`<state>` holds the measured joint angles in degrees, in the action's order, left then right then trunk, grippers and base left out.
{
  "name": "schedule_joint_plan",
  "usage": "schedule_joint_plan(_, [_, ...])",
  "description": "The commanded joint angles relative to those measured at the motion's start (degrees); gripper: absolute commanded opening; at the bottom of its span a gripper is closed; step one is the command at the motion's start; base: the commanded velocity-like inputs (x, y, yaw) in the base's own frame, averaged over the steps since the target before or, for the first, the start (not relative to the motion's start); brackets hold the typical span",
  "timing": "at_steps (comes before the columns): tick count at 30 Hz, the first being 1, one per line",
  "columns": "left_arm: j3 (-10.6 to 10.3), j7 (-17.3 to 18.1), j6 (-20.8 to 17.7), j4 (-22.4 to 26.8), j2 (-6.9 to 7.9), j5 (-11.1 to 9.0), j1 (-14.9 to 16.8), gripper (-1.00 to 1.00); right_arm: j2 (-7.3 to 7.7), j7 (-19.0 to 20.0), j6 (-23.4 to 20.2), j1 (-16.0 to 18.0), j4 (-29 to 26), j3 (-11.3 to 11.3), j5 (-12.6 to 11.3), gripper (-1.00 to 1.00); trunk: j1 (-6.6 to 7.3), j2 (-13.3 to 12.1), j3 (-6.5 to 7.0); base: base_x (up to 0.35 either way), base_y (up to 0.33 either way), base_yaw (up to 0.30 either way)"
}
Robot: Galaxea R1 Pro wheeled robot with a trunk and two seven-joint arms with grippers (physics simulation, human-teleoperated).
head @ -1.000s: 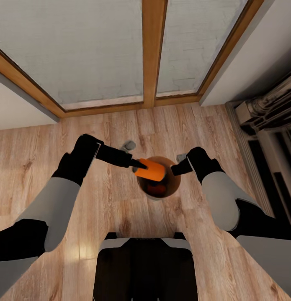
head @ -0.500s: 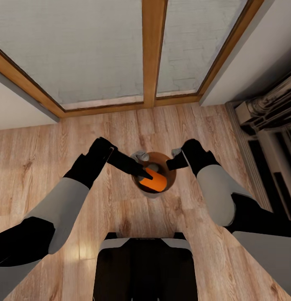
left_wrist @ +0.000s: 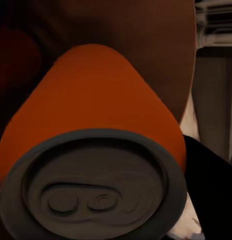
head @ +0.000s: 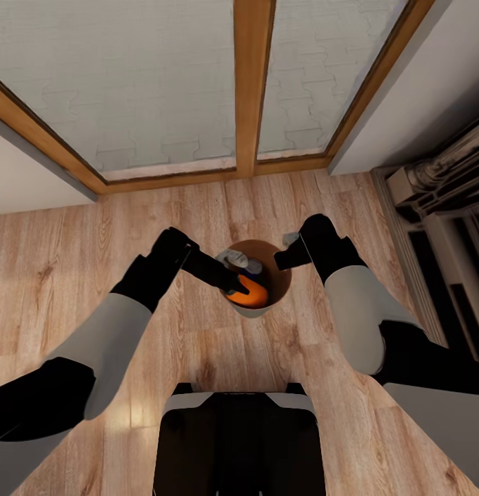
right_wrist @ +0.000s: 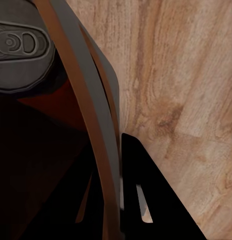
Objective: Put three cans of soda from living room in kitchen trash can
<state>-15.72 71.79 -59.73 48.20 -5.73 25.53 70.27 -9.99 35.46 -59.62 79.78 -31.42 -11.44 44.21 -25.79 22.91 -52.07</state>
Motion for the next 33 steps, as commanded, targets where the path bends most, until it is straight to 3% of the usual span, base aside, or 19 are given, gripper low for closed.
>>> schedule_joint_plan(1, [-0.21,-0.12,-0.27,-0.02,-0.14,-0.21,-0.07,-1.00,-0.01,0.69,-0.38,0.03,-0.28,0.05,-1.43,-1.00,0.01,0.01,0.00,0.000,0.000,0.000])
schedule_joint_plan(16, [-1.33,-1.91,-0.27,-0.08,-0.77,-0.22,-0.22,-1.00,-0.01,1.65,-0.38,0.03,-0.75,0.54,-1.56,-1.00,0.01,0.01,0.00,0.000,0.000,0.000])
schedule_joint_plan(23, [-1.58,-2.05,0.23,-3.17,-0.83,-0.26,-0.14,-1.00,-0.01,1.98,-0.38,0.03,-0.75,0.54,-1.57,-1.00,0.01,0.01,0.00,0.000,0.000,0.000])
schedule_joint_plan(24, [-1.58,-2.07,0.45,-3.56,-0.84,-0.28,-0.14,1.00,-0.01,2.14,-0.38,0.03,-0.75,0.54,-1.54,-1.00,0.01,0.01,0.00,0.000,0.000,0.000])
schedule_joint_plan(33, [-1.53,-2.03,2.20,-3.99,-0.70,-0.36,-0.32,1.00,-0.01,2.83,-0.38,0.03,-0.75,1.62,-1.50,-1.00,0.01,0.01,0.00,0.000,0.000,0.000])
